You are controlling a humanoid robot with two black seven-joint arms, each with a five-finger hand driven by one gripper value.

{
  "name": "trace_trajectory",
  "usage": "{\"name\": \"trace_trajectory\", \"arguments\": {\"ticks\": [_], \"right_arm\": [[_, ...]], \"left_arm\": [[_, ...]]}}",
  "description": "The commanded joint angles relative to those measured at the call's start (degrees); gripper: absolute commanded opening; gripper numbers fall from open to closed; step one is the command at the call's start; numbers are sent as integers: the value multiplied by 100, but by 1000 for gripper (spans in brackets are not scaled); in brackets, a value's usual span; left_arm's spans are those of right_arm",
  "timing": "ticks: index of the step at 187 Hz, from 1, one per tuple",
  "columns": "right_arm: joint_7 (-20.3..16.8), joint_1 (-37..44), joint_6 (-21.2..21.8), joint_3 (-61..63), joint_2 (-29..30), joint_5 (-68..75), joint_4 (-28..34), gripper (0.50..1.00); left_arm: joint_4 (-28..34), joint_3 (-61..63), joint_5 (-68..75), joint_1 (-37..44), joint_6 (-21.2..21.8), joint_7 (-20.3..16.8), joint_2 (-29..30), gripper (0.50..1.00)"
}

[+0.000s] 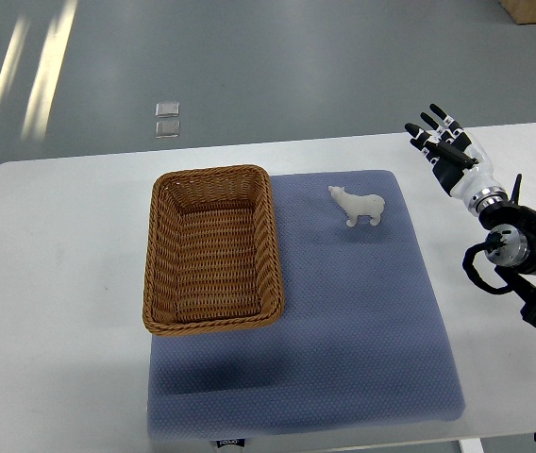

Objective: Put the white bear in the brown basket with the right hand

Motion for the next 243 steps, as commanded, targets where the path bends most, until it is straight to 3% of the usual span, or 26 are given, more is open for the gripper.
{"name": "trace_trajectory", "arguments": {"ticks": [1, 179, 243], "right_arm": [[-3, -2, 3, 0, 0, -17, 0, 926], [-11, 33, 11, -123, -27, -105, 9, 926], [-3, 50, 29, -123, -18, -1256, 79, 924]], "left_arm": [[3, -9, 0, 0, -9, 8, 0, 1000], [3, -61, -9, 0, 0, 17, 0, 1000], [3, -53, 0, 0, 8, 17, 0, 1000]]}}
